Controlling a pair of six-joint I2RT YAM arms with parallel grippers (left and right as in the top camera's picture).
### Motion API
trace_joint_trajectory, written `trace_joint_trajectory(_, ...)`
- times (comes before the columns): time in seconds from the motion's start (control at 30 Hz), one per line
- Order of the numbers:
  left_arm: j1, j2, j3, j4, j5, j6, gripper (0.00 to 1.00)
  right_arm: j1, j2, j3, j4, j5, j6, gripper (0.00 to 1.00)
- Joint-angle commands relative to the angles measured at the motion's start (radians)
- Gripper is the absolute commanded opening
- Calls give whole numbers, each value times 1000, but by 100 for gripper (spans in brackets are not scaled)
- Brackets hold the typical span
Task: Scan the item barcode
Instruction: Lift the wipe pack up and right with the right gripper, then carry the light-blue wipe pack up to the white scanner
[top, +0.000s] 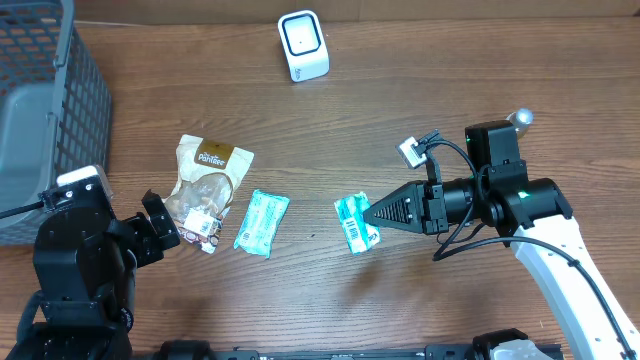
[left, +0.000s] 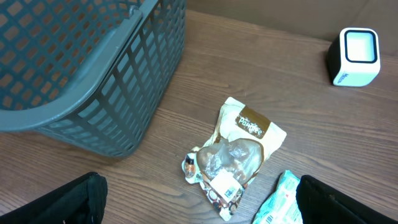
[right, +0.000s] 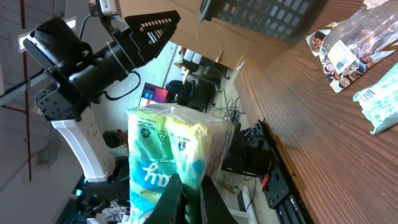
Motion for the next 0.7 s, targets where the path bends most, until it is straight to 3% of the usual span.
trace_joint_trajectory(0.0,5,-4,5,1,-11,-2,100,-2,-16,3,8,-1,5,4)
trace_joint_trajectory(0.47,5,-4,5,1,-11,-2,100,-2,-16,3,43,-2,25,4)
trace_joint_trajectory(0.67,5,-4,5,1,-11,-2,99,-2,-16,3,38,-90,24,4)
